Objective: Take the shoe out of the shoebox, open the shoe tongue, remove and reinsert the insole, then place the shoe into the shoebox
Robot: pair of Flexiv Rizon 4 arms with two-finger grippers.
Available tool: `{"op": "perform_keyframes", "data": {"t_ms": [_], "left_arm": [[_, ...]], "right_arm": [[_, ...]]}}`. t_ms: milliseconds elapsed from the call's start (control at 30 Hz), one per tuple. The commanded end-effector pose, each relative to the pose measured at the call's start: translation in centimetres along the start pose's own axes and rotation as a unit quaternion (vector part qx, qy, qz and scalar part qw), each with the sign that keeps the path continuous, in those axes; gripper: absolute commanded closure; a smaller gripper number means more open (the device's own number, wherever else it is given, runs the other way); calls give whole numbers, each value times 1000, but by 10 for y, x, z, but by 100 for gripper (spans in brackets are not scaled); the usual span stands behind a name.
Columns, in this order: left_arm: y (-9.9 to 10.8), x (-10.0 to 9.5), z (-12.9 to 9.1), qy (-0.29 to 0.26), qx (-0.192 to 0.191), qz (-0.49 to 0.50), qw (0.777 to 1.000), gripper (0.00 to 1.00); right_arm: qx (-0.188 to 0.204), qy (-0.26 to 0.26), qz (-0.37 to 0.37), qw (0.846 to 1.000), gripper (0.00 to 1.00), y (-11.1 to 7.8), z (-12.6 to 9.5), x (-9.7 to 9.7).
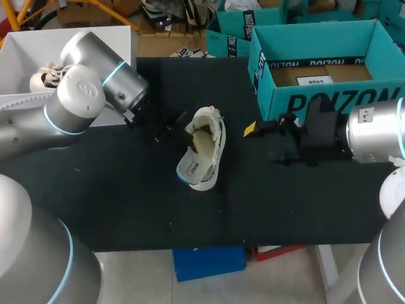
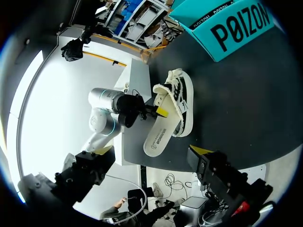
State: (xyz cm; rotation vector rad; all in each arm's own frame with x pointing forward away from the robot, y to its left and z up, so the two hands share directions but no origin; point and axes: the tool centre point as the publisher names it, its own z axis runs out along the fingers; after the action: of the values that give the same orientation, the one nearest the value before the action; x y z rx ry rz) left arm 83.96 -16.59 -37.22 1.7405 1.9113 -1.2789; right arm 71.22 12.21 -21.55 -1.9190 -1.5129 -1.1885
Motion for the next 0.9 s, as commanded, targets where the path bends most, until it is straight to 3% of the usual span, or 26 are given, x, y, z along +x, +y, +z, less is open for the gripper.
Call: {"op": "perform_keyframes", "data": {"t_ms": [33,600,633,667,700,800,900], "left_arm": [[8,0,3,0,-2,-2,1000,100],[18,-10,6,-7,-11,2,1000,100],[17,-10,5,-7,-11,2,1000,92],[16,-10,4,-8,-11,1,1000,71],[14,-9,3,-8,-11,1,1000,61],[8,-12,-2,-13,-10,3,1000,54],[-1,-17,-7,-19,-8,10,1000,55]], "right_arm": [[0,0,0,1000,0,0,0,0],[0,0,0,1000,0,0,0,0],[0,0,0,1000,0,0,0,0],[0,0,0,1000,0,0,0,0],[0,0,0,1000,0,0,0,0],[0,0,0,1000,0,0,0,0],[0,0,0,1000,0,0,0,0]]}}
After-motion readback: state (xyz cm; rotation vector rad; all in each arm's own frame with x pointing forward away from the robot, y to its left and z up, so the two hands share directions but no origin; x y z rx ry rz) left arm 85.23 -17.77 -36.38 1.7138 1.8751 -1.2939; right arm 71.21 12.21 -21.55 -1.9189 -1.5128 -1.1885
